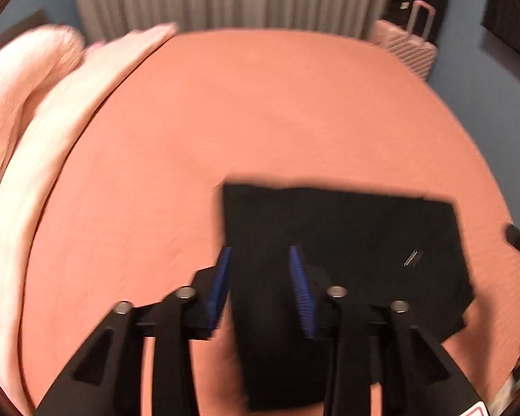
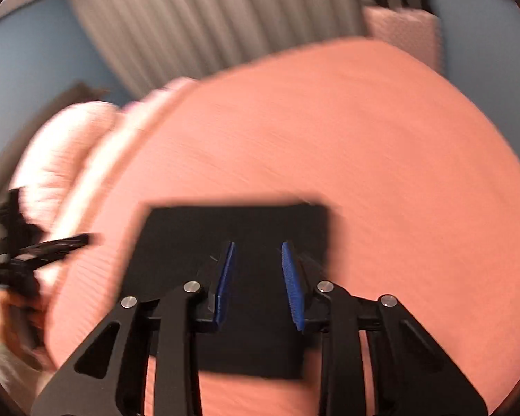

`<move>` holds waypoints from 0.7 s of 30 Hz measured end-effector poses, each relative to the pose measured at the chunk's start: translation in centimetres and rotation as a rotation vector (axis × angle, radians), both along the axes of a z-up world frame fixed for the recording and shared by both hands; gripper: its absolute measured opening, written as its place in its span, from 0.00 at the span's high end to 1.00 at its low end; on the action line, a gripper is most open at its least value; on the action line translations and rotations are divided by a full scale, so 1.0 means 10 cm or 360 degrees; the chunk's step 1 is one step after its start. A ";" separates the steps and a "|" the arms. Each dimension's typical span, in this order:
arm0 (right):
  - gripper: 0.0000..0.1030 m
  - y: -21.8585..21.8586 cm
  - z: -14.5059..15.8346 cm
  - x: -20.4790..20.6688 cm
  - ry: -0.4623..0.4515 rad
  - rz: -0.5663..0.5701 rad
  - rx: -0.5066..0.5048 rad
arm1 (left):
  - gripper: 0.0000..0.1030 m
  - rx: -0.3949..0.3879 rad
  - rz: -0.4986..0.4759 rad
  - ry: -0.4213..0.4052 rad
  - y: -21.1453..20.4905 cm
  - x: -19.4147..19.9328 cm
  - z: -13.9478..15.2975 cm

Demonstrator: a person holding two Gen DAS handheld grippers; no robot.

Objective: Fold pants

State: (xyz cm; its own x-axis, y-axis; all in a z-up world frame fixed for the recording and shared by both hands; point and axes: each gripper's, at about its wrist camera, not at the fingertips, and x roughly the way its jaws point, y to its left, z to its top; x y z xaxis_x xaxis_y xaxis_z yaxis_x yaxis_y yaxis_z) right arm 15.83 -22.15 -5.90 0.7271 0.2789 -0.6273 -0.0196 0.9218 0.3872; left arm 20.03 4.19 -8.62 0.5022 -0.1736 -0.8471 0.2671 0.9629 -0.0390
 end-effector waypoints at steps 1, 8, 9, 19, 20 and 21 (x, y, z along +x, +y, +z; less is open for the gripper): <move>0.73 0.15 -0.10 0.24 0.0027 0.0056 0.0016 | 0.52 -0.0014 -0.0005 0.0035 -0.17 0.16 -0.08; 1.00 -0.48 -1.01 0.57 0.0324 -0.0265 0.0135 | 0.77 0.0053 0.0151 0.0194 -0.11 0.67 -0.83; 0.95 -0.43 -0.88 0.52 0.0227 -0.0232 0.0094 | 0.78 0.0024 0.0131 0.0089 -0.08 0.61 -0.63; 0.95 -0.27 -1.01 -0.04 0.0184 -0.0187 0.0025 | 0.70 -0.0029 0.0204 0.0061 0.11 0.12 -0.60; 0.95 -0.18 -1.03 -0.13 0.0192 -0.0148 0.0025 | 0.65 -0.0110 0.0189 0.0016 0.10 -0.13 -0.47; 0.96 -0.09 -1.17 -0.13 0.0246 -0.0089 0.0006 | 0.64 -0.0081 0.0163 0.0010 0.06 -0.26 -0.47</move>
State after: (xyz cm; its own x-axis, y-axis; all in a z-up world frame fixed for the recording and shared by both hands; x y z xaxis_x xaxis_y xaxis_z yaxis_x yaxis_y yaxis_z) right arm 14.55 -23.03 -17.63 0.6366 0.2432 -0.7319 0.0915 0.9184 0.3848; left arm 17.45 4.79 -13.34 0.5142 -0.1647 -0.8417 0.1671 0.9818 -0.0901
